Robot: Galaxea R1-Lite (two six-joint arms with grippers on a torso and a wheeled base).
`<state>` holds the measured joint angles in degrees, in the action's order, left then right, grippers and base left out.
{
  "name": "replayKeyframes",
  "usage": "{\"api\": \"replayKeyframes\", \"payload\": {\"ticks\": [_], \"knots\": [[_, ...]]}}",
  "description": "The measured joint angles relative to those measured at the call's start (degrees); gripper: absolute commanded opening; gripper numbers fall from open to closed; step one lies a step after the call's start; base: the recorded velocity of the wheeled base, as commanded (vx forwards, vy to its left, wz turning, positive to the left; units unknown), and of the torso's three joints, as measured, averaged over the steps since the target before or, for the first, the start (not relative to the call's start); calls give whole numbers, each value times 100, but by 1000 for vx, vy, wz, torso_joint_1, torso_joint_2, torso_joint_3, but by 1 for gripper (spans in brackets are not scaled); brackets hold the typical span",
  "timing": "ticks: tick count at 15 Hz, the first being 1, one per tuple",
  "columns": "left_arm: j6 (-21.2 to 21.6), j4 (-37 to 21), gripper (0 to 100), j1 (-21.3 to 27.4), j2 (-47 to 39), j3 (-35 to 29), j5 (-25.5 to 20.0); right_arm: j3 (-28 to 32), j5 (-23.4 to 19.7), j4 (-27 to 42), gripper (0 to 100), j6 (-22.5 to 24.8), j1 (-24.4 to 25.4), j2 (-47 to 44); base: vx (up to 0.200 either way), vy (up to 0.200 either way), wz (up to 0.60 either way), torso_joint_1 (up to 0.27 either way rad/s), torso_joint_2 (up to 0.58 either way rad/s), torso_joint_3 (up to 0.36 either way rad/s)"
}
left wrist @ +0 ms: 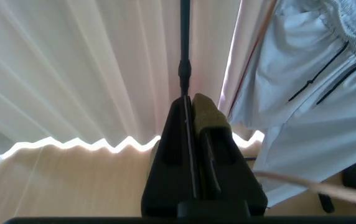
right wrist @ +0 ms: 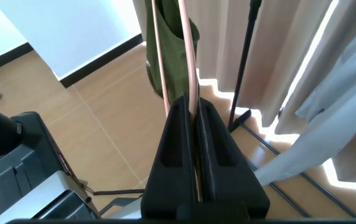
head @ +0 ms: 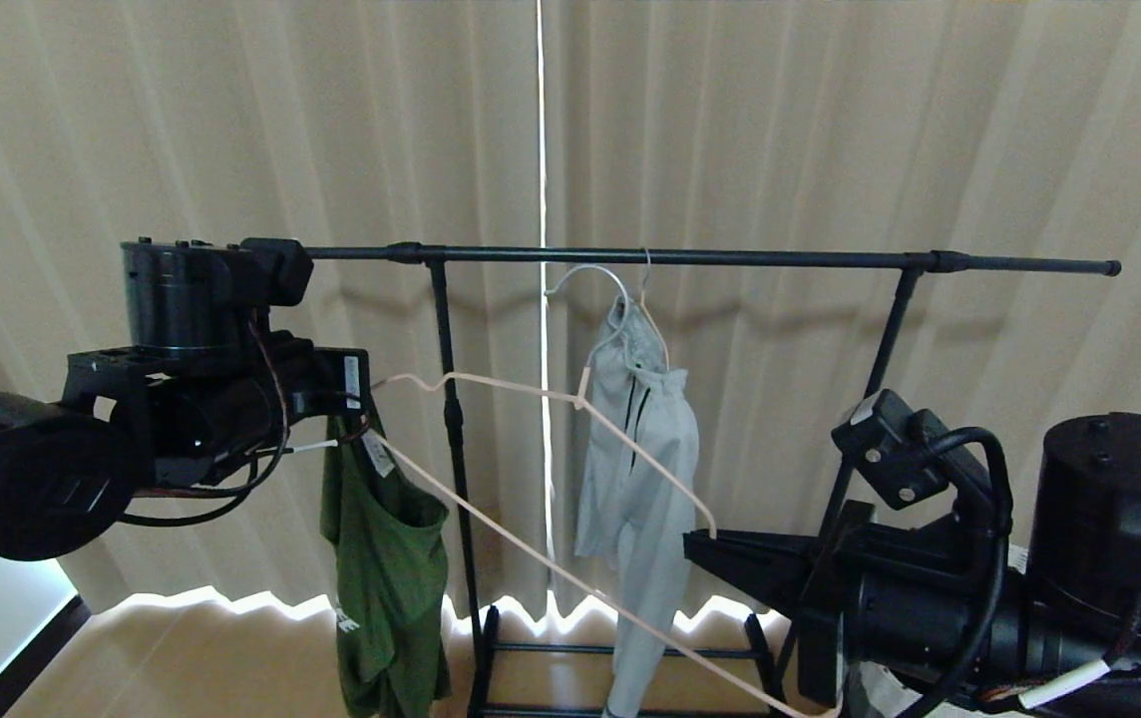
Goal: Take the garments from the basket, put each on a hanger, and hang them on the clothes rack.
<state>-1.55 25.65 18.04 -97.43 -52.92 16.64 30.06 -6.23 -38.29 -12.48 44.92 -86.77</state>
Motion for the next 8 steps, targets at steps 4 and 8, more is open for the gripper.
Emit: {"api": "replayKeyframes", "payload": {"ticks": [4, 8], "knots": [[7, -1, 0, 74, 190, 102, -4, 166, -6, -2, 0, 0, 2, -146, 0, 0, 0, 0, 0, 0], [18, 2, 0, 80, 228, 110, -4, 138, -101, 2, 0, 0, 9, -184, 0, 0, 0, 0, 0, 0]]}}
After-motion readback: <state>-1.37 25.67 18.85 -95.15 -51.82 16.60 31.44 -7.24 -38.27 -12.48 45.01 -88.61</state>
